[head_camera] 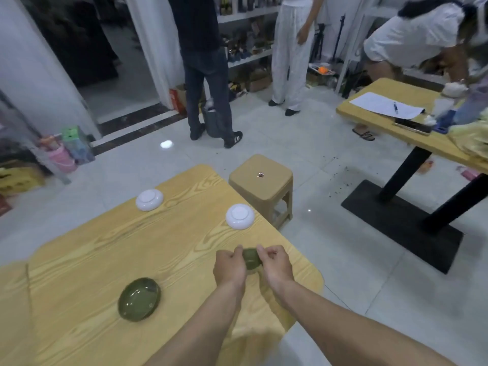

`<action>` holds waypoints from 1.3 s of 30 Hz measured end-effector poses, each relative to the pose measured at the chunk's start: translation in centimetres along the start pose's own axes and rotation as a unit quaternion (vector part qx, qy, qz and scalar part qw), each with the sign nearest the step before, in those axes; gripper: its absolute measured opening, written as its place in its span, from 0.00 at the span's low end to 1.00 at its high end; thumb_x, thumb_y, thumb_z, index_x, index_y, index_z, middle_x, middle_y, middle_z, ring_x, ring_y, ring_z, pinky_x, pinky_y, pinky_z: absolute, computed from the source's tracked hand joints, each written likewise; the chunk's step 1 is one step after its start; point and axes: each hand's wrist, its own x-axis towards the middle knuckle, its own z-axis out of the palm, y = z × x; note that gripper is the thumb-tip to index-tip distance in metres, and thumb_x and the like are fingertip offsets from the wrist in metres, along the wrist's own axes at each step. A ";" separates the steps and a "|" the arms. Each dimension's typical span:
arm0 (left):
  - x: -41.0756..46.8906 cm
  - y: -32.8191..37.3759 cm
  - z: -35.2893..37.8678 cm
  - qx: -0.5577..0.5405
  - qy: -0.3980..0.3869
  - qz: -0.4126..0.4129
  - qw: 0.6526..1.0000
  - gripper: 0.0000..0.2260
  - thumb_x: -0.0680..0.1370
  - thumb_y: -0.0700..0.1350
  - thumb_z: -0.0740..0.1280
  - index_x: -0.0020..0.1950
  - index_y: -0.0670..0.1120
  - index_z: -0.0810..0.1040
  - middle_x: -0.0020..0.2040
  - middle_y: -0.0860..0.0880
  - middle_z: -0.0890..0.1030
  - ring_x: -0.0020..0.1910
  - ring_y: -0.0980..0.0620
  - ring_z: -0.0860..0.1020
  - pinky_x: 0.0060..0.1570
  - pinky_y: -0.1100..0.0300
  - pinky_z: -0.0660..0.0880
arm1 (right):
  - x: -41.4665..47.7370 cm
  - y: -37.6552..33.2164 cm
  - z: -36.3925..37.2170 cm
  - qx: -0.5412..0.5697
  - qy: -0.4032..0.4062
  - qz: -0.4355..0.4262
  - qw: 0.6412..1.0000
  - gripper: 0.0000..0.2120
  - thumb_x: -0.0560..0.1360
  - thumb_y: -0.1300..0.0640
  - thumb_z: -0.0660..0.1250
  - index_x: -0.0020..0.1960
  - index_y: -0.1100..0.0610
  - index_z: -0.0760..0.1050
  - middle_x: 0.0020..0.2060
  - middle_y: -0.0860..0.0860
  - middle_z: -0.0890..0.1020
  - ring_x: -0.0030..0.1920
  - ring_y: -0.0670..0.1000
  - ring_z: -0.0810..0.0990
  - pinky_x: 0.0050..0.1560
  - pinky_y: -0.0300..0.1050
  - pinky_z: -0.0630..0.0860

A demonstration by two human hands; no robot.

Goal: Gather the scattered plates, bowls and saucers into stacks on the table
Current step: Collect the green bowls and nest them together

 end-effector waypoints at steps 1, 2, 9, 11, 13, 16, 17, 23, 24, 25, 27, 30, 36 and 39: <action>0.2 0.1 -1.5 -0.014 0.013 0.019 1.000 0.10 0.80 0.48 0.64 0.50 0.41 0.76 0.44 0.46 0.79 0.48 0.44 0.77 0.44 0.57 0.68 | -0.3 -0.6 1.4 0.000 -0.011 -0.008 1.000 0.09 0.80 0.51 0.64 0.53 0.57 0.73 0.45 0.48 0.78 0.48 0.50 0.77 0.40 0.39 0.71; 0.5 0.1 -3.1 -0.019 0.020 0.042 0.999 0.08 0.80 0.45 0.63 0.53 0.41 0.77 0.47 0.46 0.80 0.51 0.44 0.77 0.47 0.57 0.69 | -0.6 -1.0 2.9 -0.003 -0.021 -0.012 1.000 0.07 0.80 0.53 0.64 0.53 0.57 0.73 0.45 0.49 0.78 0.50 0.52 0.78 0.44 0.41 0.72; 2.1 -4.0 -14.4 0.004 0.012 0.132 0.991 0.25 0.79 0.31 0.55 0.76 0.44 0.63 0.68 0.51 0.72 0.72 0.49 0.67 0.67 0.66 0.61 | -5.4 -1.4 13.6 -0.086 -0.124 -0.072 0.986 0.23 0.74 0.69 0.58 0.67 0.55 0.73 0.54 0.49 0.80 0.57 0.51 0.78 0.55 0.37 0.71; 2.7 -6.0 -16.8 0.009 0.017 0.110 0.994 0.27 0.80 0.33 0.56 0.79 0.47 0.58 0.73 0.50 0.68 0.73 0.49 0.66 0.72 0.58 0.61 | -6.8 -0.8 16.1 -0.114 -0.147 -0.089 0.979 0.26 0.73 0.71 0.56 0.66 0.53 0.74 0.53 0.49 0.81 0.54 0.50 0.79 0.53 0.35 0.71; 3.5 -8.0 -18.7 0.007 0.025 0.091 0.996 0.27 0.81 0.35 0.57 0.79 0.48 0.57 0.76 0.49 0.66 0.74 0.49 0.65 0.74 0.55 0.61 | -7.9 0.0 18.4 -0.140 -0.160 -0.091 0.973 0.28 0.74 0.70 0.55 0.69 0.51 0.72 0.55 0.50 0.81 0.52 0.49 0.78 0.55 0.35 0.72; 4.3 -10.8 -21.0 0.019 0.027 0.079 0.996 0.27 0.80 0.36 0.60 0.79 0.48 0.59 0.76 0.49 0.65 0.75 0.50 0.64 0.74 0.56 0.60 | -9.3 0.7 20.7 -0.167 -0.177 -0.092 0.966 0.27 0.77 0.70 0.54 0.72 0.52 0.69 0.56 0.51 0.79 0.53 0.49 0.77 0.54 0.32 0.70; 4.6 -11.6 -21.6 0.028 0.026 0.077 0.996 0.28 0.79 0.36 0.60 0.79 0.48 0.59 0.77 0.49 0.64 0.75 0.50 0.63 0.74 0.56 0.60 | -9.6 0.9 21.2 -0.181 -0.183 -0.091 0.962 0.25 0.78 0.69 0.54 0.73 0.53 0.67 0.57 0.52 0.78 0.54 0.50 0.76 0.53 0.30 0.67; 5.4 -13.5 -23.4 0.057 -0.008 0.089 0.994 0.28 0.81 0.38 0.60 0.79 0.49 0.56 0.80 0.50 0.56 0.79 0.50 0.52 0.77 0.51 0.54 | -10.2 2.3 23.3 -0.278 -0.219 -0.123 0.927 0.29 0.80 0.64 0.55 0.79 0.55 0.53 0.76 0.55 0.63 0.76 0.57 0.61 0.75 0.51 0.60; 5.6 -13.6 -23.5 0.064 -0.018 0.096 0.993 0.28 0.81 0.39 0.60 0.80 0.49 0.55 0.80 0.50 0.55 0.79 0.50 0.51 0.77 0.51 0.54 | -10.1 2.6 23.5 -0.301 -0.218 -0.128 0.919 0.31 0.79 0.65 0.53 0.80 0.54 0.49 0.79 0.52 0.55 0.78 0.54 0.53 0.78 0.52 0.50; 5.6 -13.7 -23.6 0.075 -0.028 0.107 0.991 0.28 0.81 0.39 0.60 0.80 0.49 0.54 0.80 0.50 0.54 0.79 0.51 0.50 0.77 0.52 0.54 | -9.9 2.8 23.5 -0.338 -0.217 -0.144 0.904 0.33 0.78 0.66 0.53 0.80 0.54 0.46 0.80 0.49 0.50 0.79 0.51 0.47 0.78 0.52 0.42; 5.7 -13.8 -23.9 0.110 -0.038 0.133 0.984 0.28 0.81 0.39 0.60 0.79 0.47 0.55 0.79 0.51 0.56 0.79 0.51 0.48 0.77 0.55 0.52 | -9.6 2.8 23.4 -0.407 -0.215 -0.187 0.868 0.35 0.78 0.65 0.55 0.80 0.55 0.44 0.80 0.49 0.46 0.79 0.49 0.41 0.77 0.54 0.36; 6.1 -13.5 -25.2 0.191 -0.027 0.172 0.966 0.28 0.81 0.43 0.60 0.80 0.48 0.54 0.80 0.52 0.55 0.79 0.52 0.47 0.76 0.57 0.50 | -10.2 1.3 22.8 -0.505 -0.205 -0.257 0.798 0.35 0.80 0.54 0.58 0.80 0.53 0.42 0.80 0.50 0.44 0.79 0.51 0.40 0.77 0.59 0.37; 5.6 -10.7 -33.2 0.415 0.033 0.241 0.877 0.30 0.81 0.58 0.56 0.80 0.54 0.48 0.81 0.51 0.45 0.79 0.47 0.43 0.77 0.50 0.49 | -14.4 -4.5 24.4 -0.664 -0.192 -0.383 0.613 0.48 0.72 0.31 0.60 0.80 0.48 0.37 0.80 0.54 0.42 0.79 0.56 0.42 0.72 0.71 0.37; 3.7 -9.2 -38.4 0.465 0.086 0.236 0.849 0.31 0.80 0.61 0.54 0.80 0.54 0.48 0.81 0.50 0.45 0.79 0.44 0.44 0.76 0.48 0.49 | -17.5 -7.4 26.4 -0.686 -0.168 -0.411 0.577 0.52 0.69 0.27 0.60 0.79 0.47 0.36 0.79 0.55 0.41 0.79 0.58 0.43 0.71 0.72 0.40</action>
